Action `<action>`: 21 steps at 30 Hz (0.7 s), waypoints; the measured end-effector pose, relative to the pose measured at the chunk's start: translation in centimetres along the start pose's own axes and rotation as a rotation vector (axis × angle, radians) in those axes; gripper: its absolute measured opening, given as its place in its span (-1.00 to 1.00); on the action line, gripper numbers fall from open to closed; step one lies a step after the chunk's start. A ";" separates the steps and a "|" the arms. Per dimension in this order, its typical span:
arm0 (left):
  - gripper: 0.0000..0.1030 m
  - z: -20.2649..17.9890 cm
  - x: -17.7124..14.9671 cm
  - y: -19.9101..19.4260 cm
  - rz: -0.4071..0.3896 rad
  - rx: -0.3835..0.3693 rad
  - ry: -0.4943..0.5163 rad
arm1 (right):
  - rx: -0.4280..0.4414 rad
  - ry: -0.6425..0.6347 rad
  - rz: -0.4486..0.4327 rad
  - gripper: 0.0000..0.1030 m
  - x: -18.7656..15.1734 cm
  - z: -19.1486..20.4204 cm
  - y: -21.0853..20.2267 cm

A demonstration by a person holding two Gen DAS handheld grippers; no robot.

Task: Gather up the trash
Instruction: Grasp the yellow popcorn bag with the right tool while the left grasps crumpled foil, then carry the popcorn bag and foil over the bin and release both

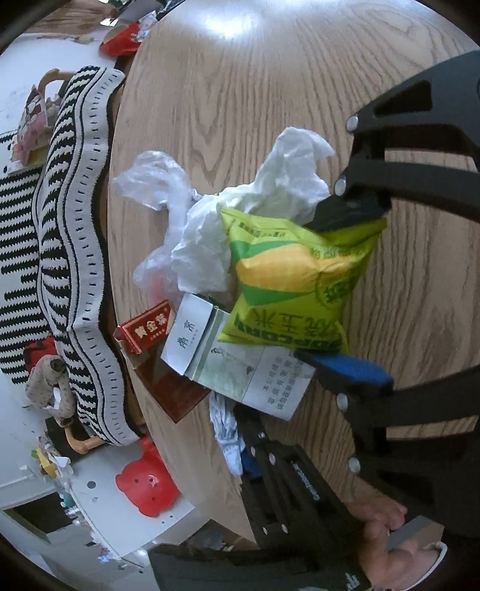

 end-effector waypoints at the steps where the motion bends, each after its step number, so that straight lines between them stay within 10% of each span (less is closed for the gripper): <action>1: -0.66 0.1 0.0 -0.7 -0.005 0.008 -0.004 | -0.001 -0.001 -0.004 0.01 0.0 0.1 -0.3; 21: -0.66 -2.0 -0.1 -9.4 -0.081 0.070 -0.091 | 0.012 0.021 -0.119 -0.03 -1.7 -2.4 -9.2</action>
Point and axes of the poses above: each gripper's, at about its wrist camera, not at the fingertips, and y roughly the way its jaws point, z to its left, x to its top, the point moved 1 cm from there along y, roughly the way its jaws point, and after that the axes turned 8 degrees about y, right-handed, at the moved point
